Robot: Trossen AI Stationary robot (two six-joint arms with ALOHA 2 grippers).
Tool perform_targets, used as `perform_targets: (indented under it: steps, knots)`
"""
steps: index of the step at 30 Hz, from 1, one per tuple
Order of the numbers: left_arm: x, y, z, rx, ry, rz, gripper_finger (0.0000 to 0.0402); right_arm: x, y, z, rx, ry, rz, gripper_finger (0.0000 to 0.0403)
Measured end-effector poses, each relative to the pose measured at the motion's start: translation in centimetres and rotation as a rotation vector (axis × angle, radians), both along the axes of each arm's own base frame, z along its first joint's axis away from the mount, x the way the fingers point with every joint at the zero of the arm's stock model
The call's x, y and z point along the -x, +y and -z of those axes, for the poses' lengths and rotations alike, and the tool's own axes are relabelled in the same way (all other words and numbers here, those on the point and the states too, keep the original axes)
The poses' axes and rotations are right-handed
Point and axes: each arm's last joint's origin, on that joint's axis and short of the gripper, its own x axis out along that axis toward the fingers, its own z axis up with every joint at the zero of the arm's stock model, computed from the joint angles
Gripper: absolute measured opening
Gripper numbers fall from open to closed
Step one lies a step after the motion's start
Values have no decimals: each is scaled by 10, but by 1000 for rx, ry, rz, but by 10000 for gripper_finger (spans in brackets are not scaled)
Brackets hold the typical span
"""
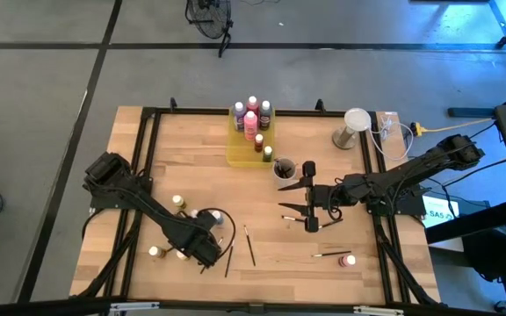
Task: Pick & Place Paint Supplies
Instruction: Put the black paintbrush into the white cup
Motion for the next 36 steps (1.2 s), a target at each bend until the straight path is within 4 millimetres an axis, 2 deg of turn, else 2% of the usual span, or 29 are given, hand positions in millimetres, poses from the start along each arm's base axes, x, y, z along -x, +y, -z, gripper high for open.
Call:
perform_targets:
  steps: [6,16,26,36]
  knots:
    - [4,4,18,30,12,-14,267,0,0,0,-3,0,0,178]
    - [3,4,22,39,-10,0,267,0,0,0,-5,0,0,178]
    - [-3,2,46,37,69,16,267,0,0,0,-8,0,0,178]
    - [-3,2,46,46,61,3,267,0,0,0,-8,0,0,178]
